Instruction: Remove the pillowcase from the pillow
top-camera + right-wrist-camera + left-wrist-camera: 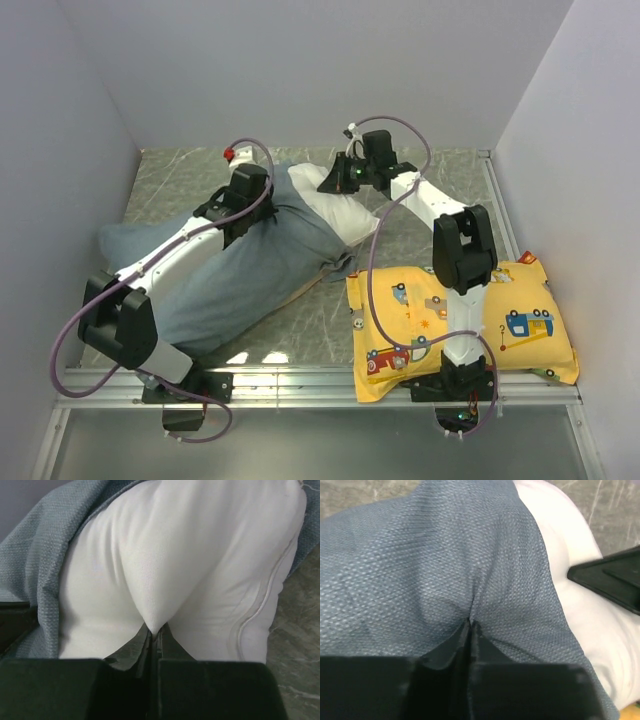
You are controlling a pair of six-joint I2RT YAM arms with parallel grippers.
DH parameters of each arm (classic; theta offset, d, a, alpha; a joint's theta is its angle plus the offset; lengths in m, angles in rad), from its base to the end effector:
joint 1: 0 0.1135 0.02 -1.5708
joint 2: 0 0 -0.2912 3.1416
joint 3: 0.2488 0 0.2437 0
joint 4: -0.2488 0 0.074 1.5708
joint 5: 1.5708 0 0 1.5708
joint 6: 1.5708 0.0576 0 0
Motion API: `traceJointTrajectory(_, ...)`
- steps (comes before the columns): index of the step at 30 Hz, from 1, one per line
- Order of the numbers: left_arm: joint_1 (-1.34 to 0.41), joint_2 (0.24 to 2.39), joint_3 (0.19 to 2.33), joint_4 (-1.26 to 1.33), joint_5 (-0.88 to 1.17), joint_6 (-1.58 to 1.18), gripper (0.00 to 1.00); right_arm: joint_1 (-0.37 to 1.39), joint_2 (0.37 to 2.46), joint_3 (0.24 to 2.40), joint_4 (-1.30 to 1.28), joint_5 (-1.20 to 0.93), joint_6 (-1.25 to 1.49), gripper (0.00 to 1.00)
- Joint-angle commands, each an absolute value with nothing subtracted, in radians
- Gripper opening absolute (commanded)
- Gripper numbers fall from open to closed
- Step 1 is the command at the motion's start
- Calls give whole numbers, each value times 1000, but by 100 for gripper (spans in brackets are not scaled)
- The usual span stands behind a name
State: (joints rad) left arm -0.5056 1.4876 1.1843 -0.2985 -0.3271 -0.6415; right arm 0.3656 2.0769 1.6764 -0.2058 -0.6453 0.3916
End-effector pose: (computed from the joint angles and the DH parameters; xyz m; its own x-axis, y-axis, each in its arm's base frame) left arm 0.3109 -0.1510 0.3176 -0.5326 -0.3528 -0.7693 -0.1145 0.9306 -0.3475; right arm 0.4552 0.2114 0.2630 -0.7771 0.0290 -0.6288 -0.4875 0.6041 0.6304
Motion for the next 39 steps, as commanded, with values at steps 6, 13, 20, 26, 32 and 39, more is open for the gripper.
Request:
traceJointTrajectory(6,-310,1439,1232,-347,-301,-630,1,261,1907,1602,-224,-419,506,0)
traceJointTrajectory(13,-138,1399,1292,-363,-288,-632,1,101,1775,1569,-221,-345,569,0)
traceJointTrajectory(20,-57,1358,1240,-307,-211,-647,0,48,1793,1601,-250,-344,557,0)
traceJointTrajectory(26,-188,1365,1134,-219,-86,-650,2,110,1792,1615,-293,-319,493,8)
traceJointTrajectory(32,-248,1310,1082,-129,-34,-646,59,198,1655,1572,-319,-201,393,67)
traceJointTrajectory(39,-376,1243,1149,-199,-93,-591,75,360,1387,1347,-261,-10,328,74)
